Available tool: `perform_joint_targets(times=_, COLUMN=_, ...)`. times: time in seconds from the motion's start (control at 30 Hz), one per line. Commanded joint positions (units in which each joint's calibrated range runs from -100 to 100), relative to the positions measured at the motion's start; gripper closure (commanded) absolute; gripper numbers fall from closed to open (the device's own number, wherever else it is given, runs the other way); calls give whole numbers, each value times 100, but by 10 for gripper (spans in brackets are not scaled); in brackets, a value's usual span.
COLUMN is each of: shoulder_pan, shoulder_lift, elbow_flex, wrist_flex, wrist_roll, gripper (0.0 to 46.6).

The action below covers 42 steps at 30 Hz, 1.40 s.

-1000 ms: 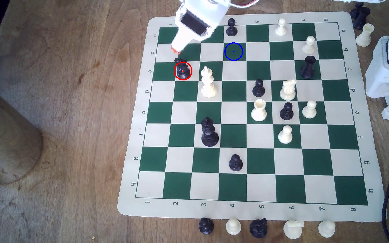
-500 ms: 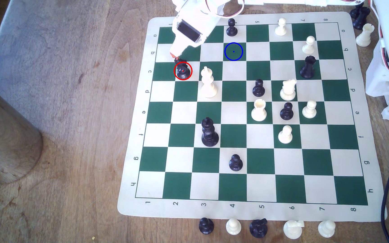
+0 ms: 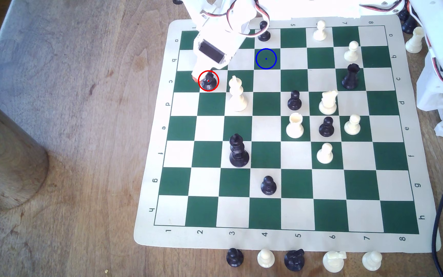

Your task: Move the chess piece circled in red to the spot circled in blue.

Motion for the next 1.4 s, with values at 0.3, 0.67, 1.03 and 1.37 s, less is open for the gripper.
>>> perform_joint_targets(times=0.3, shoulder_pan=-125, shoulder_lift=24, elbow_flex=-473, wrist_flex=-255, wrist_roll=-78, gripper=327)
perform_joint_targets(times=0.67, shoulder_pan=-165, shoulder_lift=24, elbow_flex=-436, wrist_flex=-214, wrist_roll=-49, gripper=422)
perform_joint_targets(times=1.03, shoulder_pan=-125, shoulder_lift=-231, elbow_flex=-473, wrist_flex=-1, wrist_roll=-29, gripper=464)
perform_joint_targets(times=1.37, shoulder_pan=7, shoulder_lift=-2192, elbow_flex=352, wrist_flex=433, wrist_roll=-54, gripper=464)
